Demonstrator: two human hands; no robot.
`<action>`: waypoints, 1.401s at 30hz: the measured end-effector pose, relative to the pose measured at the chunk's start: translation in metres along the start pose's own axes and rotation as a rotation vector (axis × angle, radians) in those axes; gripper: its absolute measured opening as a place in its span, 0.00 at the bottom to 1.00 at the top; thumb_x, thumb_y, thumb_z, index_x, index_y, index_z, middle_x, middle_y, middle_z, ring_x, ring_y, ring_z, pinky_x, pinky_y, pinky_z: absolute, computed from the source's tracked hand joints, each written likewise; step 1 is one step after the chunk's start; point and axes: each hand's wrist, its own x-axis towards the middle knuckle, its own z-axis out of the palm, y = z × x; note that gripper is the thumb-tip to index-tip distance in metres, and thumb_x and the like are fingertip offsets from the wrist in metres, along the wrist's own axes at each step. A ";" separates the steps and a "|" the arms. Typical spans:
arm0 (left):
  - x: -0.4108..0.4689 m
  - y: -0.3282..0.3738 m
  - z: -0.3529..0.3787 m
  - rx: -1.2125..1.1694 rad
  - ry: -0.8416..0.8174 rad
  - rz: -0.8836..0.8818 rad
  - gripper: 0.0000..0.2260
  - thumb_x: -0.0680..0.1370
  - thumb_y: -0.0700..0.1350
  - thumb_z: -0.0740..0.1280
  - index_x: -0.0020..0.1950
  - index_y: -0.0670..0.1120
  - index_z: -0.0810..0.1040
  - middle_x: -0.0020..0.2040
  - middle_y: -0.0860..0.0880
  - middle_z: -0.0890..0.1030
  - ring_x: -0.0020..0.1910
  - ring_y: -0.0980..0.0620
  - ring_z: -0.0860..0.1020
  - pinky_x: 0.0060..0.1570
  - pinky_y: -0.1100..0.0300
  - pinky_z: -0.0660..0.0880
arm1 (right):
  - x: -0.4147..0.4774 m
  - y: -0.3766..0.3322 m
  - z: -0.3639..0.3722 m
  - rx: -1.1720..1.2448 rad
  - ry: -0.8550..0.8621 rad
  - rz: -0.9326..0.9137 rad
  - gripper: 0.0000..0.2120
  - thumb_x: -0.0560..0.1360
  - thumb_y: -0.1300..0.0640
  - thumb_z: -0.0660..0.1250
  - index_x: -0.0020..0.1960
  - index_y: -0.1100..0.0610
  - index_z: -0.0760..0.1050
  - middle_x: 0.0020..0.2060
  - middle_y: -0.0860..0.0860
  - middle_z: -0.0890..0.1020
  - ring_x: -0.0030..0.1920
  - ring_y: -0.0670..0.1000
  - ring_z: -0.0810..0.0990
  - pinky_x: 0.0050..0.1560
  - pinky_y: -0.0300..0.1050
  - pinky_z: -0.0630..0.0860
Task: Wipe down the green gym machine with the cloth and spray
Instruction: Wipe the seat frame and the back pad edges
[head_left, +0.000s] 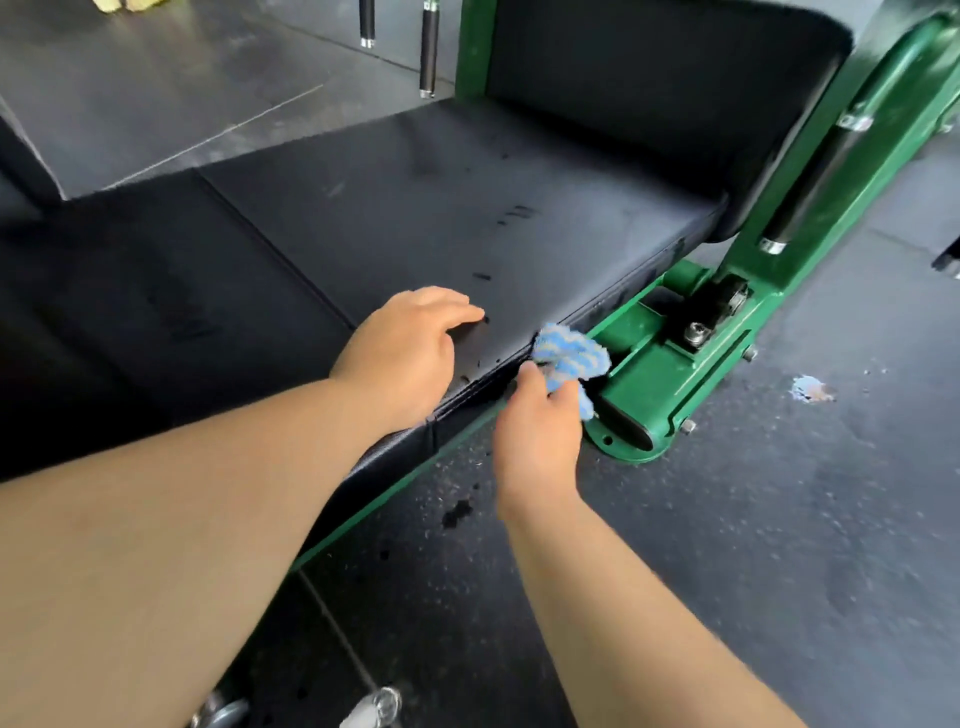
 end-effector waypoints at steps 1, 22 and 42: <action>-0.001 0.001 0.000 -0.005 0.001 -0.004 0.23 0.77 0.33 0.55 0.66 0.51 0.77 0.69 0.54 0.72 0.67 0.50 0.69 0.68 0.58 0.64 | -0.024 0.007 0.002 -0.016 -0.057 0.021 0.12 0.81 0.52 0.58 0.42 0.57 0.66 0.36 0.50 0.73 0.37 0.52 0.70 0.38 0.44 0.64; 0.001 0.004 -0.003 -0.040 -0.023 -0.051 0.23 0.78 0.34 0.54 0.65 0.55 0.77 0.69 0.58 0.72 0.67 0.53 0.68 0.67 0.57 0.65 | 0.050 -0.014 0.004 0.021 0.033 -0.150 0.07 0.82 0.58 0.53 0.50 0.58 0.68 0.43 0.52 0.71 0.46 0.53 0.68 0.47 0.45 0.68; 0.002 0.012 -0.008 0.014 -0.059 -0.094 0.24 0.78 0.36 0.53 0.64 0.58 0.75 0.65 0.60 0.73 0.64 0.53 0.67 0.58 0.56 0.70 | 0.087 -0.048 -0.033 -0.460 -0.260 -0.175 0.16 0.83 0.54 0.51 0.53 0.63 0.73 0.53 0.60 0.71 0.46 0.54 0.71 0.44 0.45 0.70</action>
